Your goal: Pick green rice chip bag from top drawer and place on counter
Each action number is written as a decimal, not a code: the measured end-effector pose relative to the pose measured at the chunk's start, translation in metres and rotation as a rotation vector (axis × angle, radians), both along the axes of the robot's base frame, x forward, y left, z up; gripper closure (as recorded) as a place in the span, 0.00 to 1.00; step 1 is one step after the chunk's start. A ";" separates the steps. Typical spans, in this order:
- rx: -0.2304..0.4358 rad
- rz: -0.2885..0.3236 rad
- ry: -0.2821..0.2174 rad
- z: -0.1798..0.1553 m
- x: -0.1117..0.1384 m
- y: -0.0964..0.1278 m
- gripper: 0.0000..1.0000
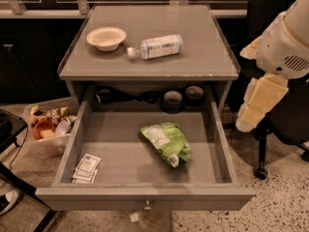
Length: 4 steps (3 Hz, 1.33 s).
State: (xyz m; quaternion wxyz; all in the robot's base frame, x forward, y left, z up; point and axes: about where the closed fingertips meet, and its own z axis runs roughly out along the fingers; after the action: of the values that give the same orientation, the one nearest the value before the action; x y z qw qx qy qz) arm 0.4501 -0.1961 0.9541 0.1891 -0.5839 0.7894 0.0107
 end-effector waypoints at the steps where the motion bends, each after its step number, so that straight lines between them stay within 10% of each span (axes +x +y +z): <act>1: 0.130 -0.048 0.042 -0.037 0.017 0.038 0.00; 4: 0.569 -0.401 0.119 -0.134 0.050 0.124 0.00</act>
Offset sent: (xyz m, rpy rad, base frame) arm 0.0674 0.1157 -0.1179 0.5284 0.1001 -0.3230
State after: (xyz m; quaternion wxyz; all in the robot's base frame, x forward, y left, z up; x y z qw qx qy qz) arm 0.5006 -0.0716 0.8199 0.2960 -0.3395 0.8635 0.2270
